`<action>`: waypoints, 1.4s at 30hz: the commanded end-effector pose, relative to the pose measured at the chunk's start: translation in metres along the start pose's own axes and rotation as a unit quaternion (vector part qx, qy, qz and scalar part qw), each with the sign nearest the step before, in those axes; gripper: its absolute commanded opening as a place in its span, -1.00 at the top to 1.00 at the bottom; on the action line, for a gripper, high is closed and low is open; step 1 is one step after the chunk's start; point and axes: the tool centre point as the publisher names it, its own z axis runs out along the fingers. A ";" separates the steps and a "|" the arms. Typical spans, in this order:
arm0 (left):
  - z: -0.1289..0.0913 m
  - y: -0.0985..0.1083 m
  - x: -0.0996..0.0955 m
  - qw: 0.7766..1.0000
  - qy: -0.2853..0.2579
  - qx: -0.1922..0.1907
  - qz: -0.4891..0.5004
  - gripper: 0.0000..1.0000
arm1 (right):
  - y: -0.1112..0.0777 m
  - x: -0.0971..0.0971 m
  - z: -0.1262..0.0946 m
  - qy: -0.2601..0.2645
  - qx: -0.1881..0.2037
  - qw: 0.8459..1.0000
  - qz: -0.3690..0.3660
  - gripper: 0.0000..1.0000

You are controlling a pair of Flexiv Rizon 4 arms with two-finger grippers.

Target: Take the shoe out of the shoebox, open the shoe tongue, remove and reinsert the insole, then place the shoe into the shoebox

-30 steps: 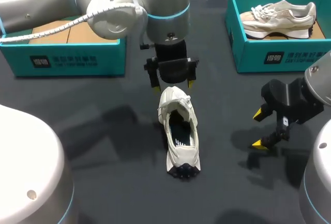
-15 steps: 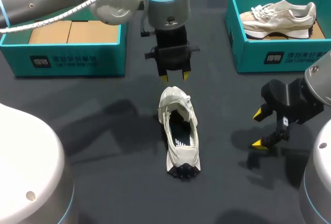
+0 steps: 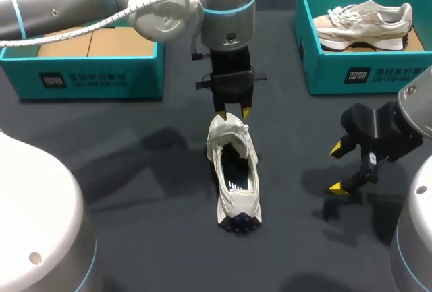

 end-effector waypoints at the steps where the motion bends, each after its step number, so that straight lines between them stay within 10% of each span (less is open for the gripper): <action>1: 0.012 -0.008 -0.002 1.000 0.003 0.005 0.001 0.22 | -0.001 0.002 -0.001 -0.001 0.000 1.000 0.000 -1.00; 17: 0.046 -0.055 0.023 0.999 0.008 0.046 -0.015 0.31 | -0.001 0.002 -0.001 -0.001 0.000 1.000 0.000 -1.00; 28: 0.010 -0.063 0.024 0.999 -0.034 0.027 -0.002 0.34 | -0.001 0.002 -0.001 -0.001 0.000 1.000 0.000 -1.00; 42: 0.067 -0.088 0.021 0.998 0.019 0.052 0.022 0.50 | -0.001 0.002 -0.001 -0.001 0.000 1.000 0.000 -1.00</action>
